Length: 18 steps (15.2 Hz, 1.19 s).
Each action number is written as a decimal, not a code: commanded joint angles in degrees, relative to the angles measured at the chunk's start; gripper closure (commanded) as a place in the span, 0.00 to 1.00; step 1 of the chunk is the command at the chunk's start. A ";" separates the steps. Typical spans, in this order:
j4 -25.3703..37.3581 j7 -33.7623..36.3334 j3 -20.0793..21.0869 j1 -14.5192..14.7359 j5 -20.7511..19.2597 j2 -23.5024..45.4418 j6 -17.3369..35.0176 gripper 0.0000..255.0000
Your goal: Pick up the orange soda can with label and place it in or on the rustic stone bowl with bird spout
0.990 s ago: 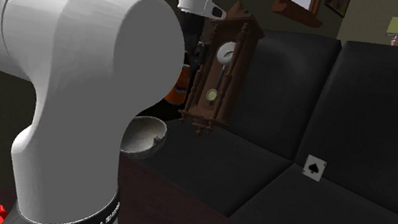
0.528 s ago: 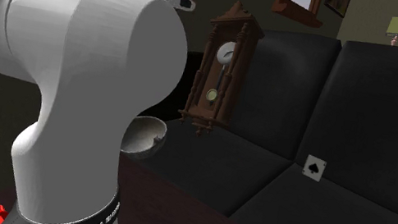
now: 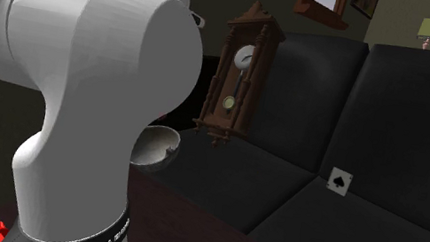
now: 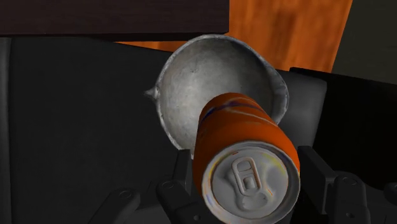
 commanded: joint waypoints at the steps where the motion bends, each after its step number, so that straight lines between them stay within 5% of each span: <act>1: -0.94 -0.12 0.18 0.03 0.12 0.87 1.86 1.00; 10: -3.87 -0.26 1.11 -0.11 0.08 6.88 10.75 1.00; 18: -3.87 -0.26 1.11 -0.11 0.08 6.88 10.75 1.00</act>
